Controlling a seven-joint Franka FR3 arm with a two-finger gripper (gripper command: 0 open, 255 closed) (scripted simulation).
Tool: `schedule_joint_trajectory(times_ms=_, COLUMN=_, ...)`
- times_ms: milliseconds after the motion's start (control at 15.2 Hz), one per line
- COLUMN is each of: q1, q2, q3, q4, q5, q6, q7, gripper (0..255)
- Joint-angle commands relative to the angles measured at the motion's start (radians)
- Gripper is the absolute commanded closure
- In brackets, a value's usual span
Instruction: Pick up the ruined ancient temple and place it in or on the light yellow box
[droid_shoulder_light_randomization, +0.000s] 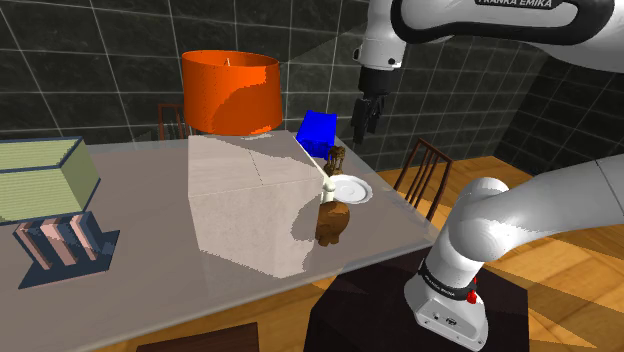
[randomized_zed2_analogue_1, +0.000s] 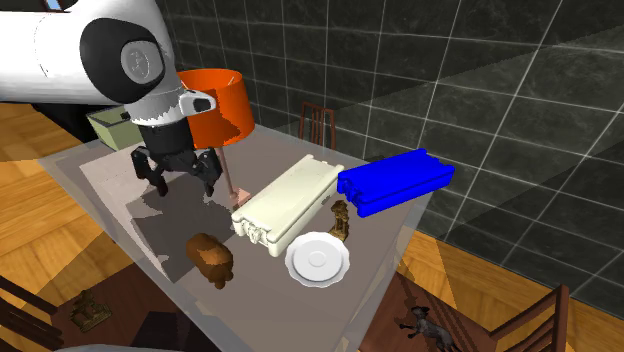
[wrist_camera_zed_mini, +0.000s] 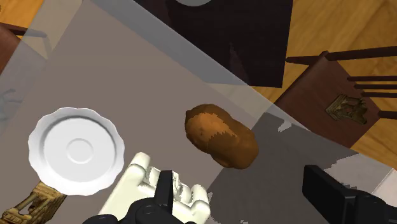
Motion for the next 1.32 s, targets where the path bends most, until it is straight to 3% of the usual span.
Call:
schedule_joint_trajectory(times_ms=0, q1=0.0, q2=0.0, q3=0.0, q4=0.0, q5=0.0, q6=0.0, q7=0.0, gripper=0)
schedule_joint_trajectory(times_ms=660, q1=-0.064, q2=0.209, q3=-0.144, q4=-0.025, q5=-0.099, q6=0.245, q7=-0.172, gripper=0)
schedule_joint_trajectory(times_ms=1254, q1=-0.103, q2=0.48, q3=-0.263, q4=0.066, q5=-0.124, q6=0.441, q7=-0.323, gripper=0)
